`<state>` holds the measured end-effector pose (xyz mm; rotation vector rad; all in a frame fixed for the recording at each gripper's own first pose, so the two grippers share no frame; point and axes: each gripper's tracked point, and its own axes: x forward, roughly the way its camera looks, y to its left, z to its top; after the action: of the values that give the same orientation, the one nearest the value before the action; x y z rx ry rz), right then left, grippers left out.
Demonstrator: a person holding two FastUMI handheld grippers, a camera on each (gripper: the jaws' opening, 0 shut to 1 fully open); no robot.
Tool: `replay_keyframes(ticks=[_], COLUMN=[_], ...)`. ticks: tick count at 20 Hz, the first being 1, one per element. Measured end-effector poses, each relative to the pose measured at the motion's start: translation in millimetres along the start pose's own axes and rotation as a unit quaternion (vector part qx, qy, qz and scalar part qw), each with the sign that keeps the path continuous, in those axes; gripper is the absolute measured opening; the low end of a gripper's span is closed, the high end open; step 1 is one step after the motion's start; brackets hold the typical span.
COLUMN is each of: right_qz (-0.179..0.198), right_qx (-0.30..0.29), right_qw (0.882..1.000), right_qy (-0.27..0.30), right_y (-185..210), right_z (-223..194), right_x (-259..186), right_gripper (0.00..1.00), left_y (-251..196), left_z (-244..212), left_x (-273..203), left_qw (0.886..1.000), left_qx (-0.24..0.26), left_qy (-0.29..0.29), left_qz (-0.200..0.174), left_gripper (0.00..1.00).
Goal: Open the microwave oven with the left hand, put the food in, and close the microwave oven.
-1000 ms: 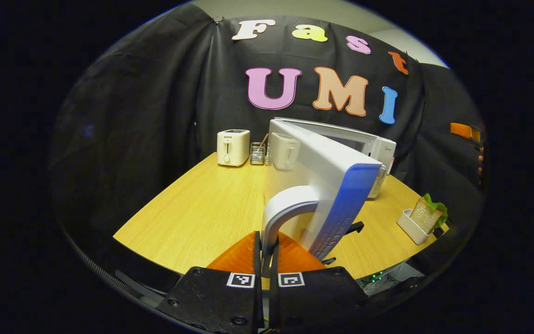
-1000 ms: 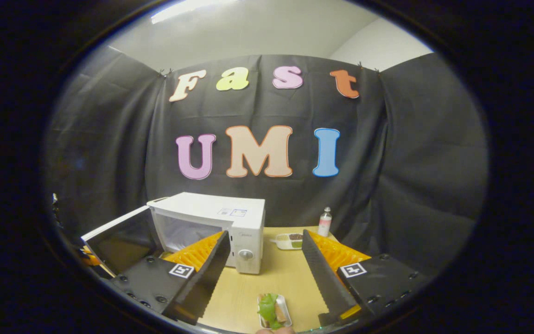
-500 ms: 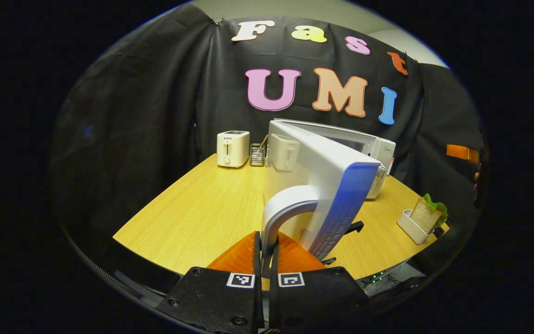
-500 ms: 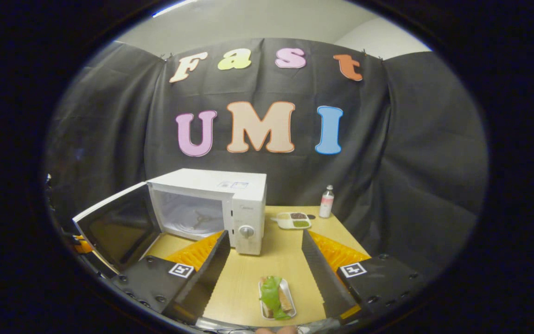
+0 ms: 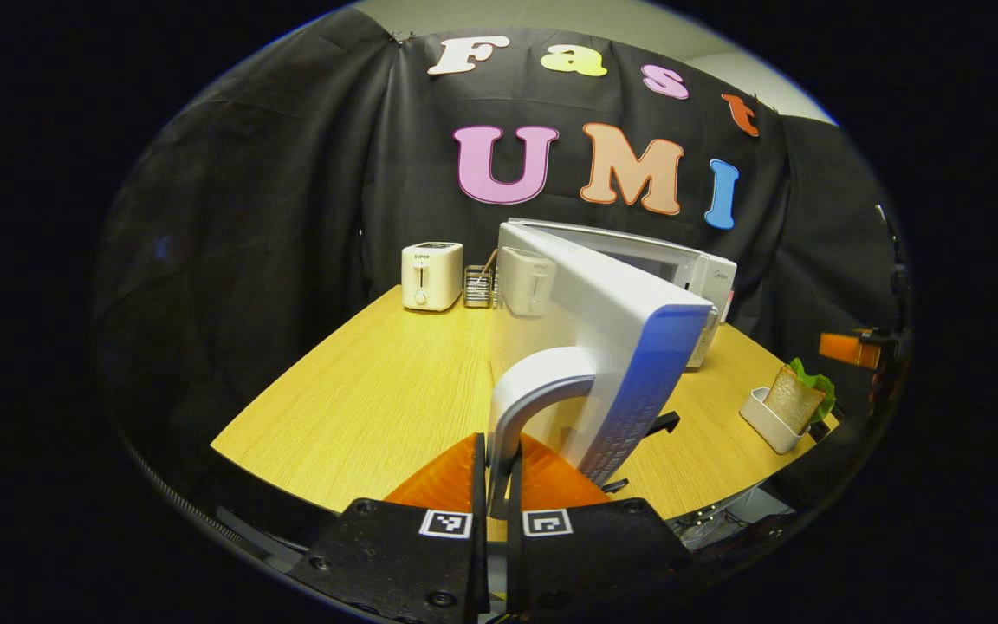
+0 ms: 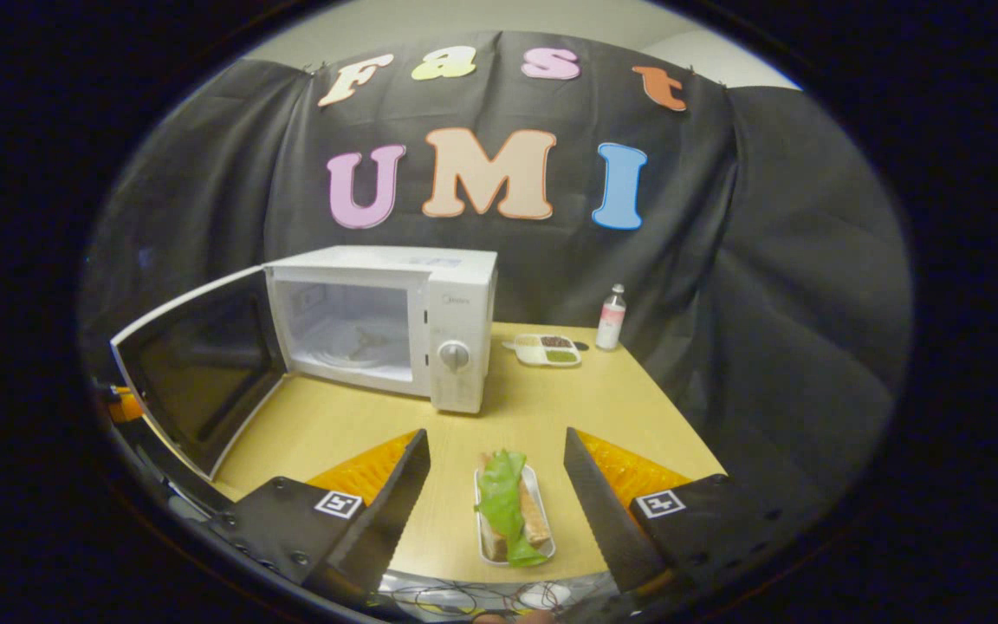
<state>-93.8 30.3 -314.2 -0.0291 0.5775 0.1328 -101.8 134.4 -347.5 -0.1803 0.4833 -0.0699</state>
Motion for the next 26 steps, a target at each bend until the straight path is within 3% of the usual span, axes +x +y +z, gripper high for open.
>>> replay_keyframes(ticks=[5, 6, 7, 8, 13, 16, 20, 21, 22, 24, 26], right_qz=[-0.005, -0.006, -0.009, -0.01, -0.015, -0.015, -0.015, -0.014, -0.019, -0.018, -0.01], right_qx=[-0.017, -0.018, -0.02, -0.021, -0.012, -0.007, -0.013, -0.016, -0.021, -0.02, -0.019], right_qw=[0.999, 0.999, 0.998, 0.997, 0.995, 0.994, 0.994, 0.994, 0.994, 0.994, 0.993], right_qy=[0.039, 0.047, 0.056, 0.068, 0.1, 0.11, 0.109, 0.111, 0.105, 0.11, 0.115], right_y=[-3.7, -3.7, -5.1, -5.4, -9.1, -8.0, -5.8, -3.7, -6.4, -6.2, -0.3], right_z=[-45.8, -54.3, -63.5, -72.1, -98.2, -102.7, -100.6, -104.1, -100.8, -101.3, -103.4], right_x=[12.4, 16.5, 20.1, 24.0, 37.0, 40.9, 43.8, 45.3, 48.1, 47.6, 49.8], right_gripper=[0.98, 0.98, 0.98, 0.98, 0.98, 0.97, 0.89, 0.9, 0.93, 0.62, 0.63], left_y=[-0.7, 0.5, -0.9, -3.5, 4.1, 3.1, 9.3, 13.4, 16.9, 19.9, 22.1], left_z=[-1.4, -0.6, 0.7, -6.0, -6.0, -7.6, 7.0, 9.0, 8.9, 13.3, 25.0], left_x=[1.2, 2.7, 2.1, 4.3, 1.7, -1.3, -5.6, -6.9, -8.0, -16.5, -25.3], left_qw=[1.0, 1.0, 1.0, 1.0, 1.0, 1.0, 1.0, 1.0, 1.0, 0.999, 0.999], left_qx=[-0.008, -0.007, -0.008, -0.011, -0.018, -0.021, -0.01, -0.008, -0.008, -0.015, -0.016], left_qy=[0.002, 0.003, 0.004, 0.01, 0.015, 0.02, -0.005, -0.008, -0.006, -0.008, -0.025], left_qz=[0.004, 0.006, 0.002, -0.005, 0.012, 0.005, 0.014, 0.021, 0.027, 0.033, 0.04], left_gripper=[0.08, 0.17, 0.19, 0.35, 0.4, 0.61, 0.75, 0.77, 0.87, 1.0, 1.0])
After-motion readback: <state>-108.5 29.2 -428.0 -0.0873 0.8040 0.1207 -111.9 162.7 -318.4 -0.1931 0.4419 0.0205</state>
